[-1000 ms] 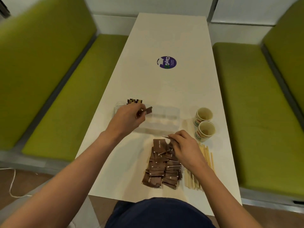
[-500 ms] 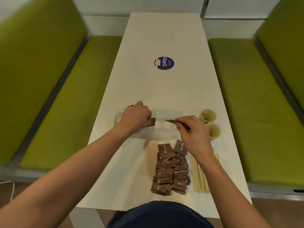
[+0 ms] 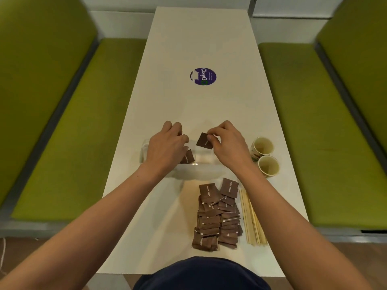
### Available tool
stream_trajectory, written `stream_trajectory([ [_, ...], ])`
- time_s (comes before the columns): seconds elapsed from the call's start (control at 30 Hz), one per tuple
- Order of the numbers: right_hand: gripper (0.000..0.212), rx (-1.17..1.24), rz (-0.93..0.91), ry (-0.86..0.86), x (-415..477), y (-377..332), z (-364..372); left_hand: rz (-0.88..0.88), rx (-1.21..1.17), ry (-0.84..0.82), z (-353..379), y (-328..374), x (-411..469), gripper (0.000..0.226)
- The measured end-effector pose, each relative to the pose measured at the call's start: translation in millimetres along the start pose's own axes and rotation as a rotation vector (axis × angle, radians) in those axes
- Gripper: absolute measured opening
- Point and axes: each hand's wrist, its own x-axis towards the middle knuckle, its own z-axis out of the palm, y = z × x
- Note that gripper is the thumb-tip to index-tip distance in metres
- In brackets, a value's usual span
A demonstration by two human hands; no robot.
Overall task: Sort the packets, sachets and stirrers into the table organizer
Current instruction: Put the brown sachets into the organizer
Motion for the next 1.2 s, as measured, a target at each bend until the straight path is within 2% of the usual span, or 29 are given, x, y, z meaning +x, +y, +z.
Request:
stream_trajectory([
  [0.1, 0.023, -0.027, -0.007, -0.033, 5, 0, 3, 0.057, 0.04, -0.062, 2, -5, 3, 0.021],
  [0.23, 0.023, -0.047, -0.005, -0.077, 6, 3, 4, 0.17, 0.116, -0.176, 12, -5, 17, 0.006],
  [0.33, 0.023, -0.071, -0.015, -0.104, 6, 6, 5, 0.23, 0.096, -0.194, 20, 0, 26, 0.01],
  [0.53, 0.024, -0.135, -0.015, -0.188, 11, 10, 11, 0.139, 0.083, -0.18, 21, 0, 25, 0.007],
  [0.8, 0.028, -0.274, -0.047, -0.288, 12, 10, 26, -0.107, -0.156, 0.025, -13, -7, -7, 0.016],
  [1.0, 0.032, -0.197, -0.061, -0.161, -2, 12, 14, -0.104, -0.282, 0.084, -22, 17, -41, 0.009],
  [1.1, 0.03, -0.104, -0.067, -0.095, -23, 21, -2, -0.076, -0.352, 0.009, -15, 33, -59, 0.012],
  [1.2, 0.028, -0.097, -0.067, -0.117, -51, 34, -10, -0.057, -0.486, -0.173, -5, 51, -76, 0.024],
])
